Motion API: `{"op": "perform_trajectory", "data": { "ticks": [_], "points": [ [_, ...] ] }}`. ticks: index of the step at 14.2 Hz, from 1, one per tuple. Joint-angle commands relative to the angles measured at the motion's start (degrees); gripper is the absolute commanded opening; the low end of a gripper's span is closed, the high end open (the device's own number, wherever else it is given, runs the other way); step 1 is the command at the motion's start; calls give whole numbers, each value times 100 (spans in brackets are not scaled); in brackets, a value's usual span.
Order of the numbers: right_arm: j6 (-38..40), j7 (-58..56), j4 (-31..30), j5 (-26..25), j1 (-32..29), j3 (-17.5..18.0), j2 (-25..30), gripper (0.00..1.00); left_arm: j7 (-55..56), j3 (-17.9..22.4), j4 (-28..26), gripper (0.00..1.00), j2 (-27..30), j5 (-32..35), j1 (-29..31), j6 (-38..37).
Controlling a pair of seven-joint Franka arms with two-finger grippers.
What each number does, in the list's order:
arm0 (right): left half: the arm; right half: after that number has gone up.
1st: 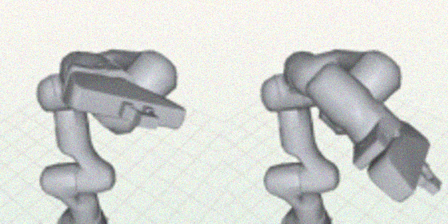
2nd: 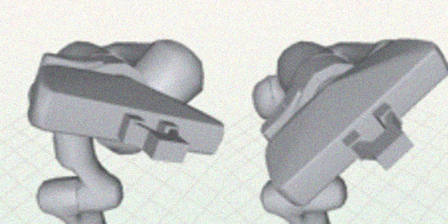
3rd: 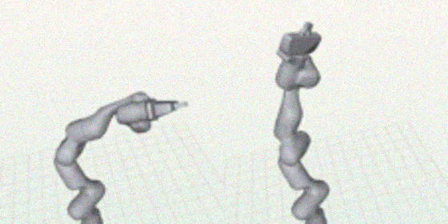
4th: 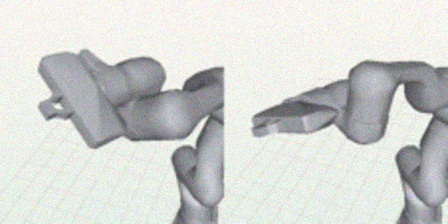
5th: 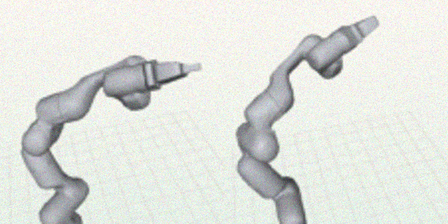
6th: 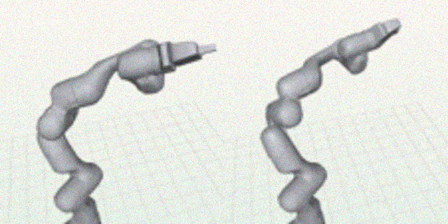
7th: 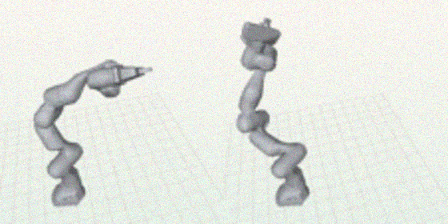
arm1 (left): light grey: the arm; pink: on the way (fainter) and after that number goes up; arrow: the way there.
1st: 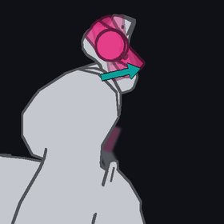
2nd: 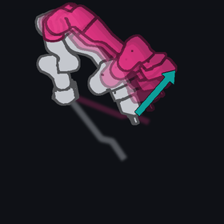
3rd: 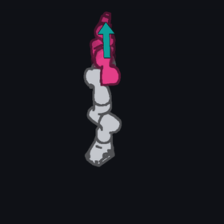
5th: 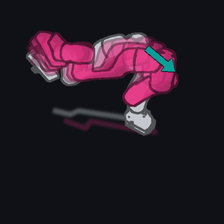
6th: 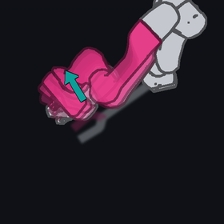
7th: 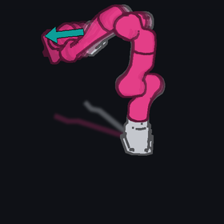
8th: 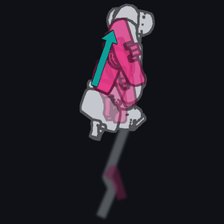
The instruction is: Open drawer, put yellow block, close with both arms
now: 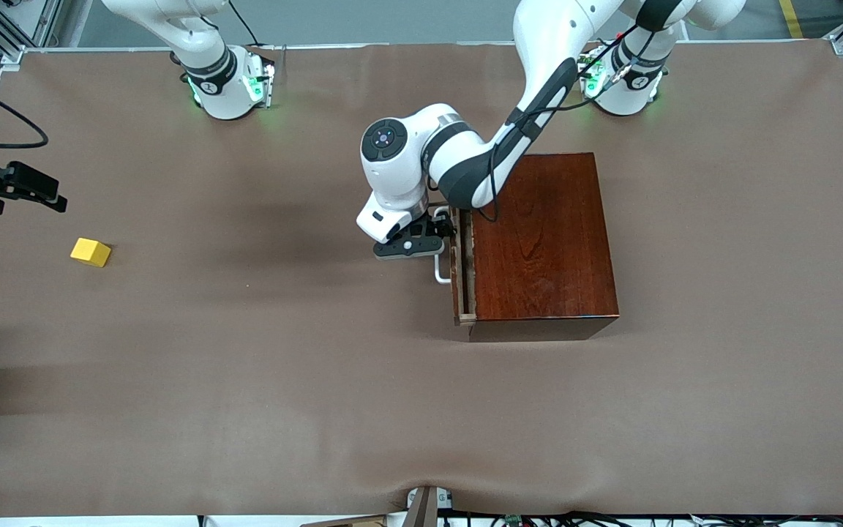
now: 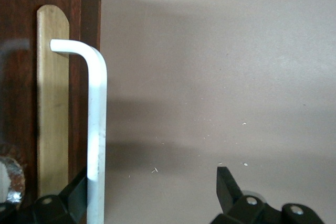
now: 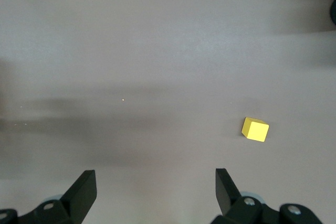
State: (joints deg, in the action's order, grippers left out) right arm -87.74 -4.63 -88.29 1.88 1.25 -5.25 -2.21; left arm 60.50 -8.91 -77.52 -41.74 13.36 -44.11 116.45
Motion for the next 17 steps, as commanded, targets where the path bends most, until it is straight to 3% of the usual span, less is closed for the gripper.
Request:
{"op": "perform_trajectory", "data": {
  "ticks": [1,17],
  "points": [
    [-15,-38,14,-74,6,-12,-7,100,94,-67,246,100,-239,70,-71,247],
    [46,708,14,-144,77,23,115,100,102,-76,317,100,-309,-272,-124,1424]
  ]
}}
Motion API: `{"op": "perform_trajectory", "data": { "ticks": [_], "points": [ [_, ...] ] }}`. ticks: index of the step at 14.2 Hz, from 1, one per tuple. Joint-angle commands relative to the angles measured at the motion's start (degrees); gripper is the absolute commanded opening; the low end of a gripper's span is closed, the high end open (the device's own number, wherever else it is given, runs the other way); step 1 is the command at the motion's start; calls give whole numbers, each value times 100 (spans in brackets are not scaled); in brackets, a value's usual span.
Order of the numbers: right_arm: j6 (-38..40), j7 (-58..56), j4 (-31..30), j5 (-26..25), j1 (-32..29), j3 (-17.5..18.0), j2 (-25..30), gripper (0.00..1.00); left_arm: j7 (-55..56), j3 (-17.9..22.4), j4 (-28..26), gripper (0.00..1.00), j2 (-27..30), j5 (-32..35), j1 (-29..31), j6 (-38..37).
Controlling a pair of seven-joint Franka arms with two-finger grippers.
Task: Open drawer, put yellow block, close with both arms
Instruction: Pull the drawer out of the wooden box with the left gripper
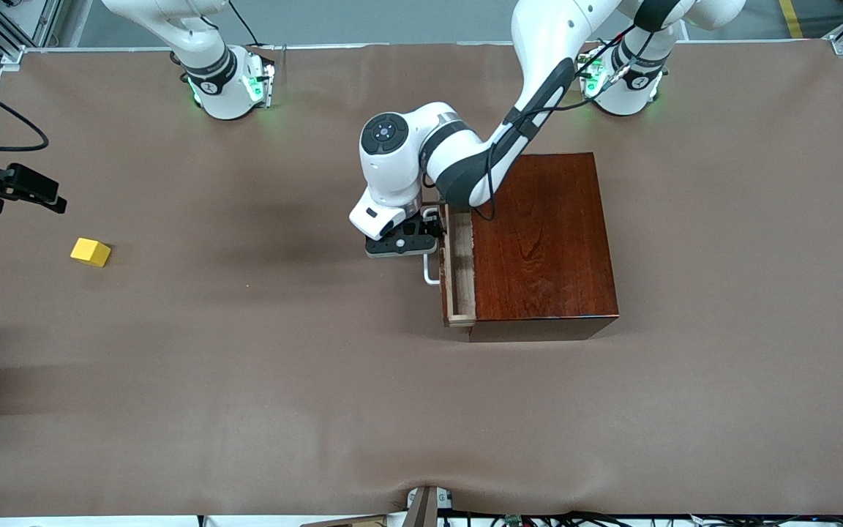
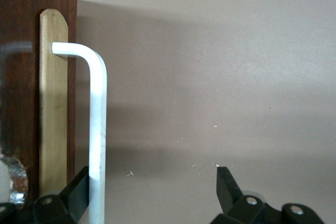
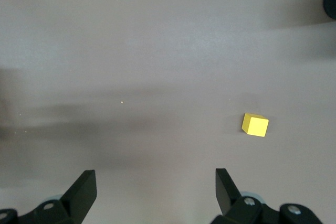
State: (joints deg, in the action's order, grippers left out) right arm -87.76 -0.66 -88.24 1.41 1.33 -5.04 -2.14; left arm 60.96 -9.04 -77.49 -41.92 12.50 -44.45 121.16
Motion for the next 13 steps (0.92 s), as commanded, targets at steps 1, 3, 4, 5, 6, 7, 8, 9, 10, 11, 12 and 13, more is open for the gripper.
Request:
{"op": "perform_trajectory", "data": {
  "ticks": [1,3,4,5,6,7,8,9,10,11,12,13],
  "points": [
    [57,373,8,-97,87,3,126,100,48,-63,313,100,-299,-186,-91,1023],
    [58,374,17,-97,87,-6,135,100,-13,-71,313,100,-326,-195,-73,1076],
    [49,365,26,-97,78,-23,126,100,-31,-80,322,100,-326,-230,-64,1137],
    [49,313,26,-71,35,-32,100,100,-31,-71,313,100,-326,-387,-64,1199],
    [40,303,26,-70,25,-41,91,100,-31,-71,313,100,-326,-545,-56,1261],
    [14,303,26,-79,25,-41,82,100,-31,-71,322,100,-326,-677,-55,1296],
    [-13,347,35,-53,25,-41,82,100,-31,-71,313,100,-326,-696,-55,1296],
    [5,356,70,-53,17,-49,82,100,-31,-71,322,100,-326,-696,-64,1296],
    [40,373,105,-53,17,-49,82,100,-31,-80,322,100,-326,-705,-73,1296],
    [40,374,114,-44,17,-58,82,100,-23,-89,331,100,-326,-705,-90,1296],
    [49,374,114,-44,17,-50,82,100,-23,-98,383,100,-326,-705,-91,1296],
    [49,382,114,-44,17,-49,91,100,-23,-124,444,100,-361,-705,-91,1305]
  ]
}}
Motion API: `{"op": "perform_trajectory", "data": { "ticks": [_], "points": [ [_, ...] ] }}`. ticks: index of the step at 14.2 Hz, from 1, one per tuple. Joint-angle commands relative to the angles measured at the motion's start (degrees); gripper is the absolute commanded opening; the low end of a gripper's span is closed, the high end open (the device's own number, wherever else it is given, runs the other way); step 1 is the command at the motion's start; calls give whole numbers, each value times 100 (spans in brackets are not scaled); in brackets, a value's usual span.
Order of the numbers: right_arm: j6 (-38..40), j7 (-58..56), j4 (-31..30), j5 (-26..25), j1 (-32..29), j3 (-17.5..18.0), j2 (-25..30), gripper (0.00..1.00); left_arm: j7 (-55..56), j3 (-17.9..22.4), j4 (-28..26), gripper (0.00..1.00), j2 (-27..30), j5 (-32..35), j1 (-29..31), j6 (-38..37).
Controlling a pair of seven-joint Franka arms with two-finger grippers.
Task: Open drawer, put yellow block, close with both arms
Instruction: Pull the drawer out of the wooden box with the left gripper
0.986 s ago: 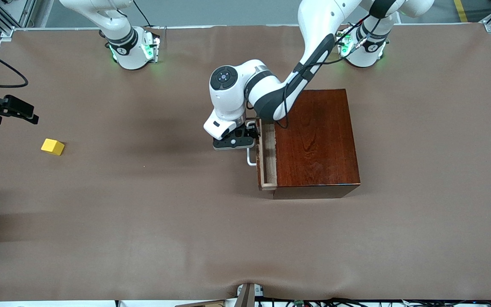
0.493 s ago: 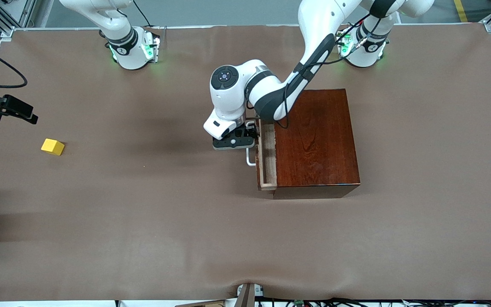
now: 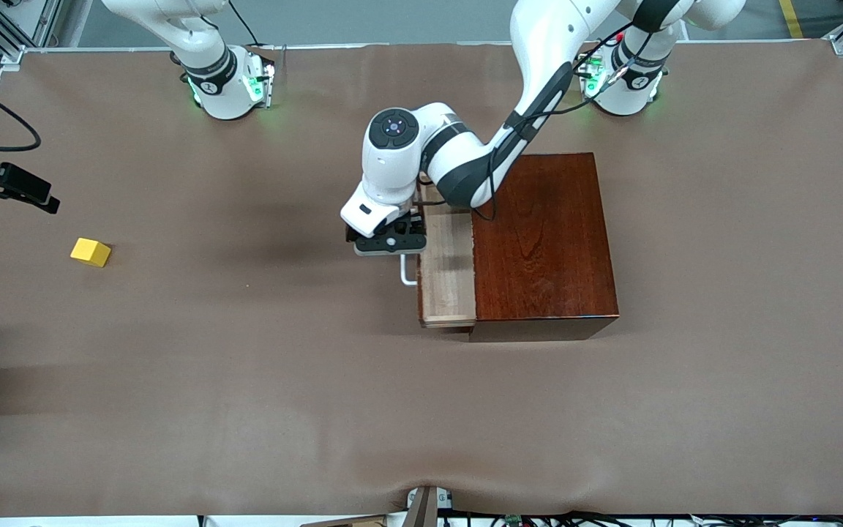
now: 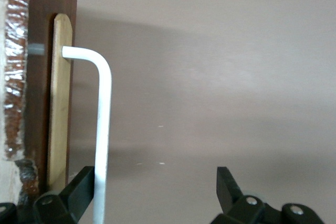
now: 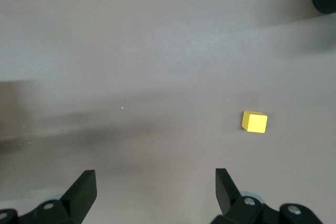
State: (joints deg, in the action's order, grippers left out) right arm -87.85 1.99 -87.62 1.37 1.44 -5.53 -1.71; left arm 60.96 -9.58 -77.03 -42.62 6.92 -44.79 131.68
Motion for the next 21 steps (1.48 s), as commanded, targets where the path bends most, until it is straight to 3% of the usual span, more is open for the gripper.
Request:
{"op": "perform_trajectory", "data": {
  "ticks": [1,8,21],
  "points": [
    [57,118,61,-32,6,0,48,100,-14,-87,443,100,-343,-147,-65,305],
    [57,118,70,-32,6,-9,48,100,65,-96,513,100,-370,-147,-302,841],
    [83,65,96,-6,-29,-27,57,100,83,0,505,100,218,-138,-110,667]
  ]
}}
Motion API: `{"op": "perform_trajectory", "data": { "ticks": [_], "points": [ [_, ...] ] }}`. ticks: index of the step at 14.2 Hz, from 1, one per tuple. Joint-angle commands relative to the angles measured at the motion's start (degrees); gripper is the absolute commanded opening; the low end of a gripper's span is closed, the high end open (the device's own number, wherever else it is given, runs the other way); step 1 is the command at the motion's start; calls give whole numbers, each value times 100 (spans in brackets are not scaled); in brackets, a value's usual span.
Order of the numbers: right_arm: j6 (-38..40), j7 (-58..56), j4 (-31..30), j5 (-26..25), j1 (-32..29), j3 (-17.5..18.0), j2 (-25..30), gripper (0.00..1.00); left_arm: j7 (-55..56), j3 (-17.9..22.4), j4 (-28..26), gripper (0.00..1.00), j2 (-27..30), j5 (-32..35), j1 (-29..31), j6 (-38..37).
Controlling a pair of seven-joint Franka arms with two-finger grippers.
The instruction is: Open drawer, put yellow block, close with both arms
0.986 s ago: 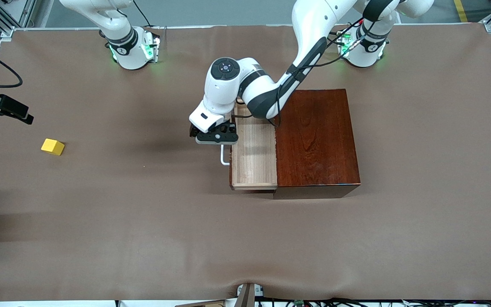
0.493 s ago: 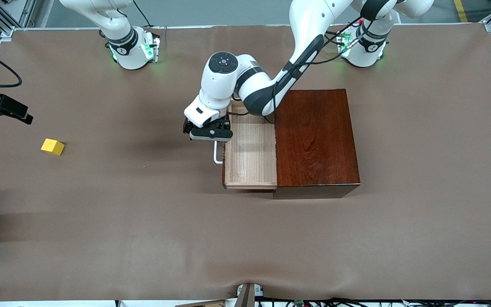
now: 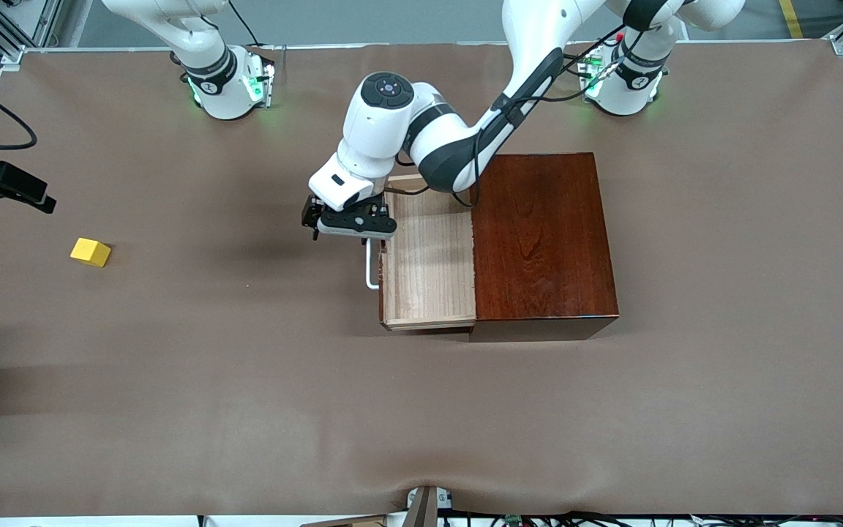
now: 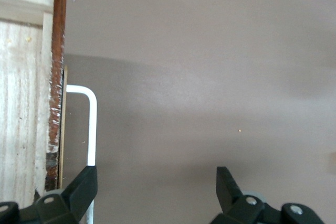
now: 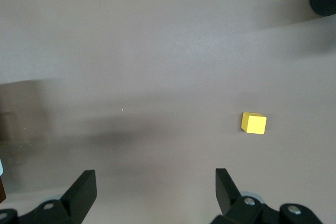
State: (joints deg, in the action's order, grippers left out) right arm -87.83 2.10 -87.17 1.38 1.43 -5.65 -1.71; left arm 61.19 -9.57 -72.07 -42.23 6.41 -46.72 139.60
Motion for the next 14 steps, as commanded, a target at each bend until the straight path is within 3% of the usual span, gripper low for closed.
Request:
{"op": "perform_trajectory", "data": {
  "ticks": [1,5,9,11,14],
  "points": [
    [91,45,51,-6,-46,-7,56,100,59,-1,8,100,328,-88,206,-292],
    [231,1,60,-102,-335,-50,48,100,16,-1,-79,100,830,-96,838,-864],
    [205,-1394,43,-103,-1485,-209,39,100,-46,-10,-114,100,1076,-88,1699,-1137],
    [153,-1781,-185,-120,-1995,-209,39,100,-81,-1,-115,100,1190,-26,2121,-1286],
    [-513,-1985,-1018,-295,-2138,-209,91,100,-212,8,-115,100,1235,-17,2807,-1287]
  ]
}}
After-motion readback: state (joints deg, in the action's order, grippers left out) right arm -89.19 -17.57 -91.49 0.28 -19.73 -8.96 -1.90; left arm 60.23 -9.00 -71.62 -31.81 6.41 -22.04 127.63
